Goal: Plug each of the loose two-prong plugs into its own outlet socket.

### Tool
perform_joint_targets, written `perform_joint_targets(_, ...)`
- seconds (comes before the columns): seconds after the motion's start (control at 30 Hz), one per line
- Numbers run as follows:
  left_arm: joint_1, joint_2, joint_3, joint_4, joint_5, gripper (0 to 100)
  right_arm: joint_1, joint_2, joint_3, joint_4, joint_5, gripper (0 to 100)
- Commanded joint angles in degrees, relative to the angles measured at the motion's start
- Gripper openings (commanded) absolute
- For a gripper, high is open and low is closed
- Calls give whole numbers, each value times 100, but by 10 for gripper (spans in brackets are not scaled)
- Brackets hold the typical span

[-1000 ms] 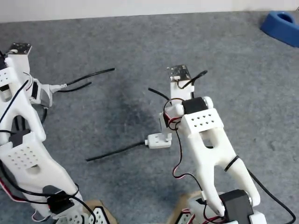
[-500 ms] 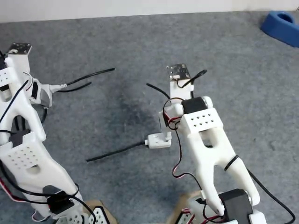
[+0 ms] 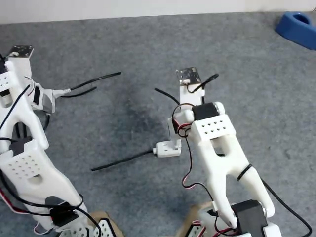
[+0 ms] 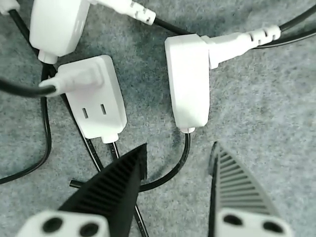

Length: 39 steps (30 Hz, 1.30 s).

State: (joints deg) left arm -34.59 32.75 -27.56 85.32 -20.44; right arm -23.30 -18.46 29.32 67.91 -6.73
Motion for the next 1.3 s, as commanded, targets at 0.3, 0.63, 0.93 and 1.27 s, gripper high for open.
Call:
perform_joint_targets(0.3, 154, -418, -207, 53, 44, 217, 92, -892, -224, 321, 70, 5)
perform_joint_targets(0.63, 145, -418, -189, 53, 44, 217, 75, -892, 418, -180, 44, 5)
perform_joint_targets(0.93, 145, -409, -180, 53, 44, 217, 92, -875, 505, -330, 62, 5)
perform_joint_targets(1.27, 48, -409, -180, 44, 44, 217, 92, -101, 400, -400, 70, 5)
